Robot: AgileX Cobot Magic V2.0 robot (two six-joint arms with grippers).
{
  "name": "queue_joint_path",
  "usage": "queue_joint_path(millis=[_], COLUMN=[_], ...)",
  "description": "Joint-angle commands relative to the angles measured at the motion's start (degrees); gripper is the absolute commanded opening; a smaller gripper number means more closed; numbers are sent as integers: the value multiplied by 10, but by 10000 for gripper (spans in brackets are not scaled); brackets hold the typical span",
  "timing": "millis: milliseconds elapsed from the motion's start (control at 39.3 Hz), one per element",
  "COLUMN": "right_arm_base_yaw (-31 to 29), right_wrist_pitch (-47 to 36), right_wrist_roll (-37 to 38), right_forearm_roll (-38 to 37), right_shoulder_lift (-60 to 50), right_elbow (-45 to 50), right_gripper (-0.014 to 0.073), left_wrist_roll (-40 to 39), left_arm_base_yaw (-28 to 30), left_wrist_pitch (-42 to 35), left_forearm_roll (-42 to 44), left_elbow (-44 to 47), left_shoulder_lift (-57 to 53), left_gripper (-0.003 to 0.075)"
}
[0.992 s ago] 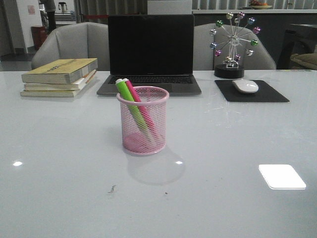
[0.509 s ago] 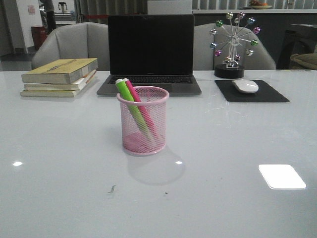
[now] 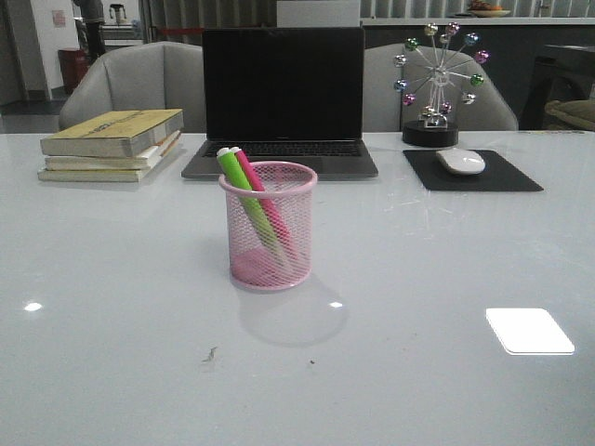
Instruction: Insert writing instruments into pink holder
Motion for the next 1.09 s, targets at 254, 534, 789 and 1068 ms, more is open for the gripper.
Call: queue_joint_path(millis=[254,534,789,1068], right_arm_base_yaw=[-4,-4,-4,-4], right_wrist_pitch=[-31,-87,-82,-93], right_wrist_roll=[-2,-2,-2,-2], right_forearm_roll=[-5,137,166,162], right_shoulder_lift=[-5,-38,-60,-72], right_elbow=[-15,-15,-15,-10], right_gripper=[58,58,58,58], left_wrist_roll=[-5,-5,-5,-5], left_arm_base_yaw=[-1,-1,-1,-1], left_wrist_pitch=[-48,-48,-48,-48], left_forearm_roll=[-14,-14,-14,-14], left_elbow=[-17,-17,-17,-17], left_shoulder_lift=[1,1,1,1], left_gripper=[456,456,456,456])
